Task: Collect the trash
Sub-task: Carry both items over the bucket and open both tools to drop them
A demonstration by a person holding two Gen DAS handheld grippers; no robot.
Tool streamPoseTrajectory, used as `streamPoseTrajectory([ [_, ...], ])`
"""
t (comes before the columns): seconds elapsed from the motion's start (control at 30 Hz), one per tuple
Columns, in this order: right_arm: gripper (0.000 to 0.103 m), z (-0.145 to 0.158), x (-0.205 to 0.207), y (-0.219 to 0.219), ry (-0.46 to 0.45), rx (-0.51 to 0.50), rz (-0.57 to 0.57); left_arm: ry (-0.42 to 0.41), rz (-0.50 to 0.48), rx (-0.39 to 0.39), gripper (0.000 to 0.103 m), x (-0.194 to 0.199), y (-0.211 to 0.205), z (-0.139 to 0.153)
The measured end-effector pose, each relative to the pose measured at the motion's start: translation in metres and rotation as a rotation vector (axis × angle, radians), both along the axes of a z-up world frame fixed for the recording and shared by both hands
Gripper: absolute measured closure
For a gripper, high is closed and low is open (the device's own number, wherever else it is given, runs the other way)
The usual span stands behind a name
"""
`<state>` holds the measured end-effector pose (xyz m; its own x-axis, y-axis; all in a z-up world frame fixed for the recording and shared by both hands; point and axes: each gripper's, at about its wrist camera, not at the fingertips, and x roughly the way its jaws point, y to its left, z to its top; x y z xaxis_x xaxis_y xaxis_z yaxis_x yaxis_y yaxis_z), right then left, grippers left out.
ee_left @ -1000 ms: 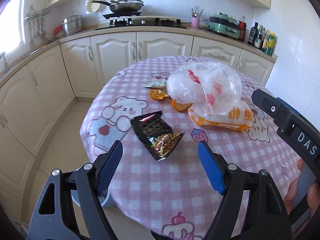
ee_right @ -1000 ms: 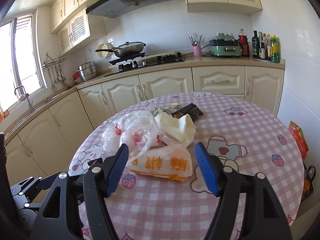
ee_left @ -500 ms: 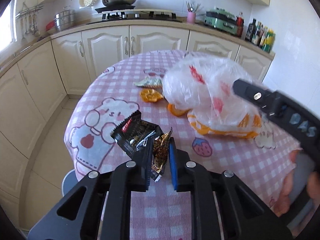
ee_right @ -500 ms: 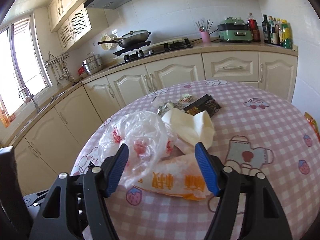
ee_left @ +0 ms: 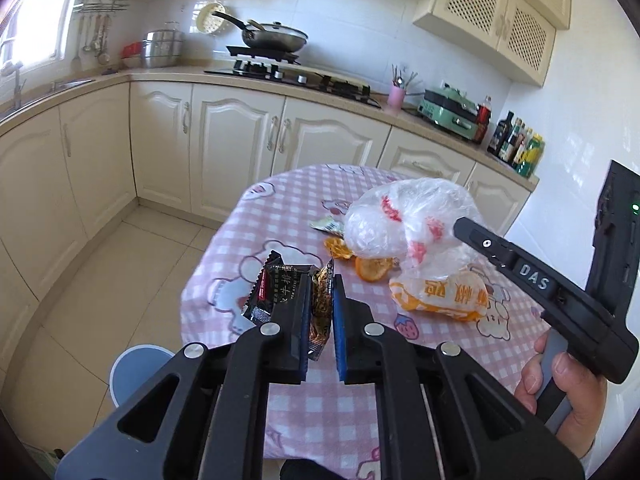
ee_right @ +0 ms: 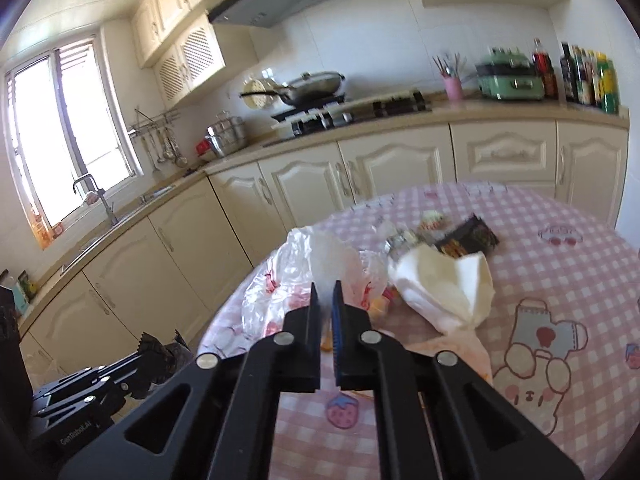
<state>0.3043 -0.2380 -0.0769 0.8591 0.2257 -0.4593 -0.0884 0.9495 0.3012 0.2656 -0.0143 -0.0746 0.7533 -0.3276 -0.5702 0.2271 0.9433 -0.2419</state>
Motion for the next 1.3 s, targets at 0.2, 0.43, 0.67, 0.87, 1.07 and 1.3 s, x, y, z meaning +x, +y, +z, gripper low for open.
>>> streamPoseTrajectory([
  [0.2,0.098,0.035,-0.017,0.043,-0.104,-0.048,0.054,-0.027,0.069,-0.027,0.094,-0.012,0.041,0.007],
  [0.43,0.098,0.024,-0.006,0.125,-0.055,-0.084,0.213,0.008,0.194,-0.041,0.094,-0.019,0.103,-0.010],
  [0.67,0.098,-0.034,0.015,0.222,0.070,-0.141,0.377,0.115,0.339,-0.024,0.094,-0.014,0.168,-0.054],
  [0.87,0.098,-0.091,0.031,0.285,0.164,-0.202,0.463,0.231,0.414,-0.017,0.094,0.007,0.209,-0.103],
  [1.07,0.098,-0.132,0.049,0.315,0.208,-0.275,0.459,0.293,0.421,-0.033,0.092,0.035,0.231,-0.137],
  [1.3,0.098,-0.156,0.067,0.318,0.245,-0.308,0.431,0.284,0.463,-0.050,0.058,0.048,0.244,-0.148],
])
